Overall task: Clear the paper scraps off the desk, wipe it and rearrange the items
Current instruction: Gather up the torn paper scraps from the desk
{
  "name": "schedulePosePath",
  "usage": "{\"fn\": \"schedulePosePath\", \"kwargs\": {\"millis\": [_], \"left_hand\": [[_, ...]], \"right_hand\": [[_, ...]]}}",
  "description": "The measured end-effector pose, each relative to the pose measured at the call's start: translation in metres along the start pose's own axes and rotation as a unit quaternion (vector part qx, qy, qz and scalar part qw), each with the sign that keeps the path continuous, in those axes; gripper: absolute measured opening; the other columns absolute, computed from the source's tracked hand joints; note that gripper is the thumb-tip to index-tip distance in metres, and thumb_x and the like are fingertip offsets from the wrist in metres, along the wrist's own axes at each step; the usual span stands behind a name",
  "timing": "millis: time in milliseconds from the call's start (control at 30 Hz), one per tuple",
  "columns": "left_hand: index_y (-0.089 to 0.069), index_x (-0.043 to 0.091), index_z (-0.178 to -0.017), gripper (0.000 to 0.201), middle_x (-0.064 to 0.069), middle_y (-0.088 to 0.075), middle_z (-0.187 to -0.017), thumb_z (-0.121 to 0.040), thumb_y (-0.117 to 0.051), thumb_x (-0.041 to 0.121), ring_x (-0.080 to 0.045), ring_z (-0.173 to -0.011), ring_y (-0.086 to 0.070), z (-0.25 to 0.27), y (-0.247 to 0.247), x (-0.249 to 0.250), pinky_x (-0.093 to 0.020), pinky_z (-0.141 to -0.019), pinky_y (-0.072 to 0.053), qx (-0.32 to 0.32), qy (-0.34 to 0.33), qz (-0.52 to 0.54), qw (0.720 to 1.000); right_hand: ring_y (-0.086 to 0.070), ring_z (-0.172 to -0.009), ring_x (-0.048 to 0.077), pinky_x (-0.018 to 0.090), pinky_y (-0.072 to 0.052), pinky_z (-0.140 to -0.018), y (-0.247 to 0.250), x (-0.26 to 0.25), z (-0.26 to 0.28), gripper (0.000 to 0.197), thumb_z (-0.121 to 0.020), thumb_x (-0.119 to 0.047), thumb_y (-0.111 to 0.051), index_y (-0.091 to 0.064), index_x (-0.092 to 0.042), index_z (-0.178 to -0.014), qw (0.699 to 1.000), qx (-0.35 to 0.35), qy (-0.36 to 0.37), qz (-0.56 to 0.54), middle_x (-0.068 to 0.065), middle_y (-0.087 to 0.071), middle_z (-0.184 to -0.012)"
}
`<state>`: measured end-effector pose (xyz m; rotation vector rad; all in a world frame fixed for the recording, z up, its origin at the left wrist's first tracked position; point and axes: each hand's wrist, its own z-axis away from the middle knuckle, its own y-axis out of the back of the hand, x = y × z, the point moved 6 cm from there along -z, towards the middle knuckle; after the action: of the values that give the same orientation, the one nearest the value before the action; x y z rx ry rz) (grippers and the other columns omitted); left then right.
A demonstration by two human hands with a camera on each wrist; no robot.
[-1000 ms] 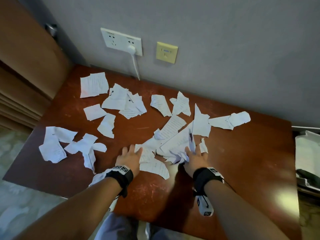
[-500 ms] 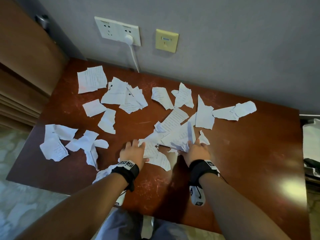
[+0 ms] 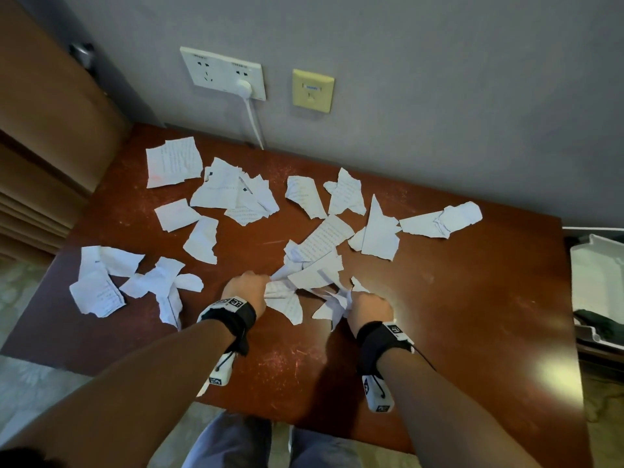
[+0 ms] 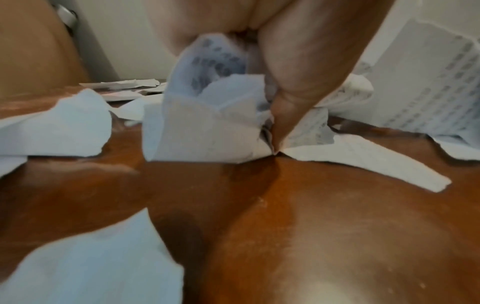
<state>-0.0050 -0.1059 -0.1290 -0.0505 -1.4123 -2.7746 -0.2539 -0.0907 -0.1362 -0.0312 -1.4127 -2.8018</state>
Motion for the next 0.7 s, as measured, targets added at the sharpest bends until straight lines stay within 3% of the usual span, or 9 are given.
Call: {"fn": "schedulePosePath", "kwargs": {"millis": [100, 200, 367, 467, 533, 700], "left_hand": [[-0.061, 0.022, -0.107, 0.019, -0.005, -0.067, -0.103, -0.090, -0.055, 0.015, -0.027, -0.094, -0.065, 0.007, 0.003, 0.000, -0.034, -0.080, -0.053, -0.024, 0.018, 0.009, 1.000], [-0.059, 0.025, -0.106, 0.019, -0.003, -0.068, -0.102, -0.090, -0.056, 0.016, -0.026, -0.091, -0.065, 0.017, 0.006, -0.004, -0.033, -0.078, -0.053, -0.005, 0.031, 0.047, 0.998], [-0.057, 0.027, -0.115, 0.025, -0.002, -0.069, -0.103, -0.092, -0.057, 0.017, -0.024, -0.090, -0.066, 0.042, 0.029, -0.018, -0.035, -0.081, -0.056, 0.045, 0.046, 0.097, 0.993], [-0.057, 0.025, -0.119, 0.024, -0.004, -0.069, -0.108, -0.096, -0.056, 0.020, -0.024, -0.096, -0.066, 0.060, 0.048, -0.034, -0.034, -0.084, -0.053, 0.086, 0.067, 0.098, 0.989], [-0.058, 0.023, -0.121, 0.024, -0.004, -0.069, -0.113, -0.097, -0.057, 0.023, -0.024, -0.099, -0.066, 0.076, 0.055, -0.049, -0.035, -0.089, -0.052, 0.107, 0.090, 0.095, 0.986], [-0.058, 0.025, -0.116, 0.023, -0.003, -0.070, -0.111, -0.095, -0.061, 0.030, -0.023, -0.097, -0.067, 0.120, 0.040, -0.092, -0.034, -0.085, -0.053, 0.091, 0.152, 0.131, 0.975]], "right_hand": [[-0.066, -0.085, 0.022, 0.030, -0.053, -0.071, 0.000, 0.006, 0.004, 0.028, -0.093, -0.027, -0.055, -0.058, -0.018, -0.119, 1.000, -0.011, 0.003, -0.022, 0.004, -0.068, -0.099], [-0.066, -0.079, 0.022, 0.027, -0.053, -0.068, -0.002, 0.014, 0.010, 0.029, -0.087, -0.028, -0.064, -0.061, -0.021, -0.115, 0.996, -0.002, -0.013, -0.087, 0.003, -0.065, -0.091], [-0.064, -0.091, 0.025, 0.028, -0.052, -0.073, 0.023, 0.023, 0.031, 0.040, -0.087, -0.021, -0.068, -0.053, -0.030, -0.123, 0.987, 0.043, 0.010, -0.156, 0.003, -0.065, -0.110], [-0.061, -0.100, 0.028, 0.034, -0.055, -0.083, 0.056, 0.010, 0.038, 0.052, -0.087, -0.005, -0.062, -0.047, -0.032, -0.129, 0.973, 0.080, 0.067, -0.207, 0.004, -0.056, -0.125], [-0.058, -0.110, 0.029, 0.036, -0.053, -0.091, 0.077, 0.000, 0.041, 0.059, -0.086, -0.005, -0.066, -0.043, -0.031, -0.133, 0.963, 0.104, 0.097, -0.228, 0.005, -0.052, -0.133], [-0.055, -0.119, 0.032, 0.036, -0.048, -0.097, 0.082, -0.033, 0.039, 0.073, -0.084, -0.009, -0.071, -0.031, -0.024, -0.143, 0.967, 0.082, 0.120, -0.211, 0.009, -0.041, -0.143]]}}
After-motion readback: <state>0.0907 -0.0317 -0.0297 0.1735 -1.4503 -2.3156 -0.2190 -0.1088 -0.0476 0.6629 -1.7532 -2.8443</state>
